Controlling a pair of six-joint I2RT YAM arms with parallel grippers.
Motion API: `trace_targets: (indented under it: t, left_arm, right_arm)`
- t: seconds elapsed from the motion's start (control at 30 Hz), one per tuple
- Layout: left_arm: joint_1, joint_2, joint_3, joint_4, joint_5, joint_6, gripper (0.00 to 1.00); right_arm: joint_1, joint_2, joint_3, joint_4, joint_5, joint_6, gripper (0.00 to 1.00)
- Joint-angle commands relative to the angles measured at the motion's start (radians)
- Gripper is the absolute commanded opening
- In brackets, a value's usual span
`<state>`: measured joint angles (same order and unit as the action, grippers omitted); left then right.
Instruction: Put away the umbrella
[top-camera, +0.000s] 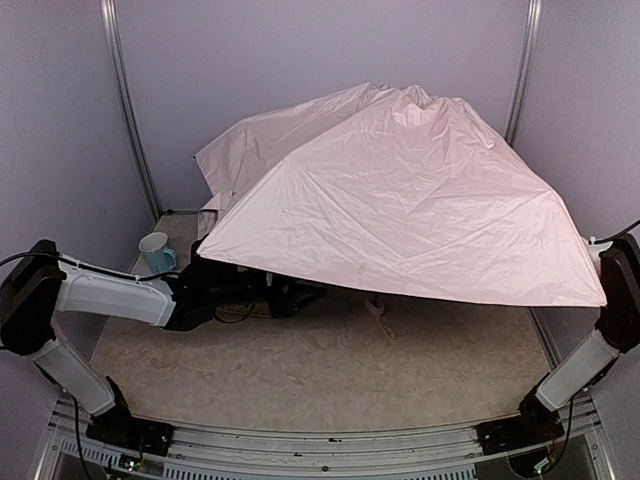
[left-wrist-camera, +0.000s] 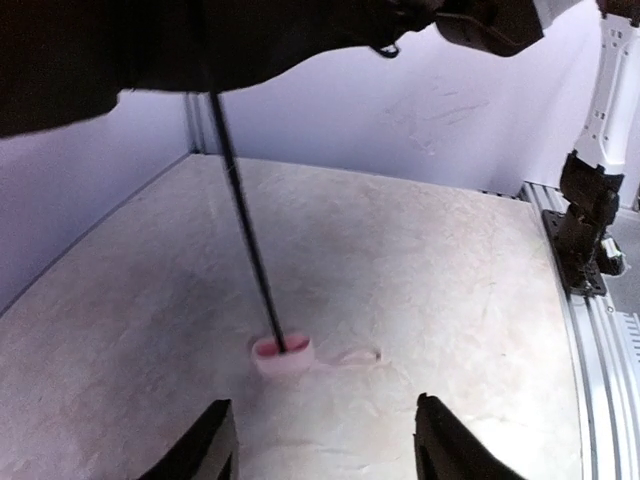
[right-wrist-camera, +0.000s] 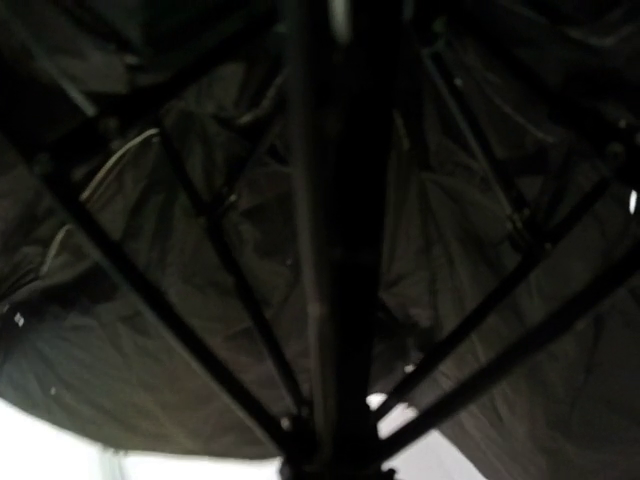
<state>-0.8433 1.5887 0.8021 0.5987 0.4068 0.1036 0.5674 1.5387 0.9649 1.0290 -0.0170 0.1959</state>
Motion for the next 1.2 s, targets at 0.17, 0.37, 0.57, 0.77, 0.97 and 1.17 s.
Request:
trace_targets:
  t: [0.17,0.37,0.57,0.77,0.97,1.17]
  left_arm:
    - [0.168,-0.164,-0.148,0.033,-0.328,-0.174,0.64]
    - [0.274,-0.192,-0.156,-0.014,-0.448,-0.334,0.64]
    - [0.377,-0.241,-0.157,-0.061,-0.516,-0.426,0.65]
    - [0.432,-0.266,-0.15,-0.104,-0.589,-0.431,0.65]
    - [0.432,-0.26,-0.13,-0.117,-0.601,-0.393,0.65]
    - [0.384,-0.239,-0.084,-0.098,-0.589,-0.317,0.65]
  right_arm:
    - [-0.032,-0.069,0.243,-0.059,-0.077,-0.193,0.0]
    - [-0.038,-0.06,0.37,-0.107,-0.115,-0.235,0.0]
    - [-0.049,-0.086,0.34,-0.124,-0.124,-0.246,0.0]
    - [-0.049,-0.049,-0.051,0.101,-0.196,-0.207,0.0]
    - [-0.049,0.235,-0.459,0.619,-0.181,-0.07,0.0]
    - [-0.047,0.36,-0.527,0.795,-0.153,-0.037,0.0]
